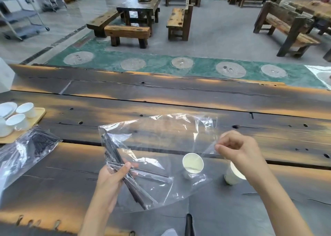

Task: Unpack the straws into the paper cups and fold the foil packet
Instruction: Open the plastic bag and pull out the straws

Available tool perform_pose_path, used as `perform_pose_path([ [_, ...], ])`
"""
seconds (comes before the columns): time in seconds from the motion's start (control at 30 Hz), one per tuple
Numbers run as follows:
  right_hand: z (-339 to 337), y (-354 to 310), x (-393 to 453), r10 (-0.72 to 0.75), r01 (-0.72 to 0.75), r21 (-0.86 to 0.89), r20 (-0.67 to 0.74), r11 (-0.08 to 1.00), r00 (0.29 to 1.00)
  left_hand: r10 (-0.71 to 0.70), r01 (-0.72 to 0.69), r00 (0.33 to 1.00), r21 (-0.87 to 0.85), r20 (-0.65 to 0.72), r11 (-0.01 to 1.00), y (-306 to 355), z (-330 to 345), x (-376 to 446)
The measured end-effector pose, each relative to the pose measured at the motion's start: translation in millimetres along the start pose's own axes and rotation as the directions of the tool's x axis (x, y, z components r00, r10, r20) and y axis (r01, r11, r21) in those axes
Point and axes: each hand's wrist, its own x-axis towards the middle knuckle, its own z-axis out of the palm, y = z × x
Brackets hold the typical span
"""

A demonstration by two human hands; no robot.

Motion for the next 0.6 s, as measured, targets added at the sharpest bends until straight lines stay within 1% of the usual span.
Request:
perform_pose_path([
  [0.03, -1.1, -3.9, -1.3, 0.017, -0.020, 0.041, 0.053, 0.999, 0.998, -0.005, 0.005, 1.000, 0.015, 0.003, 1.000, 0.3, 0.1, -0.3],
  [0.07, -2.1, -4.2, -1.3, 0.010, -0.011, 0.019, 0.063, 1.000, 0.998, -0.008, 0.008, 1.000, 0.027, 0.003, 1.000, 0.5, -0.6, -0.7],
  [0.13, -4.2, 0.0, 0.3, -0.019, 0.019, -0.138, -0.001, 0.990, 1.000, -0.009, 0.009, 1.000, 0.039, -0.013, 0.999, 0.6, -2.0, -1.1],
  [0.17, -4.7, 0.9, 0.7, -0.015, 0.009, -0.190, -0.032, 0.982, 0.999, -0.008, 0.009, 1.000, 0.042, -0.020, 0.999, 0.6, -3.0, -0.9],
  [0.2, -5.6, 0.6, 0.7, 0.003, -0.009, -0.181, -0.034, 0.984, 0.999, -0.008, 0.010, 1.000, 0.047, -0.024, 0.999, 0.9, -3.5, -0.6],
  [0.27, -8.3, -2.1, -0.8, 0.078, -0.077, -0.040, 0.025, 0.996, 0.997, -0.010, 0.011, 1.000, 0.052, -0.025, 0.999, 1.5, -3.6, -0.4],
  [0.33, -8.4, -6.4, -3.0, 0.147, -0.154, 0.076, 0.088, 0.985, 0.985, -0.010, 0.011, 1.000, 0.050, -0.023, 0.999, 3.0, -3.7, -1.0],
  [0.4, -7.9, -5.3, -4.1, 0.173, -0.183, 0.078, 0.121, 0.980, 0.977, -0.005, 0.005, 1.000, 0.045, -0.014, 0.999, 5.2, -4.3, -2.5],
  [0.47, -6.0, -5.3, -5.4, 0.177, -0.183, 0.044, 0.113, 0.982, 0.978, 0.001, -0.001, 1.000, 0.044, -0.002, 0.999, 6.9, -4.6, -3.7],
  [0.53, -5.4, -5.1, -6.1, 0.166, -0.178, 0.101, 0.120, 0.979, 0.979, 0.009, -0.010, 1.000, 0.049, 0.005, 0.999, 9.2, -4.4, -4.8],
  [0.6, -6.9, -7.8, -7.2, 0.162, -0.193, 0.195, 0.166, 0.962, 0.973, 0.025, -0.026, 1.000, 0.040, 0.012, 0.999, 12.0, -4.2, -6.0],
])
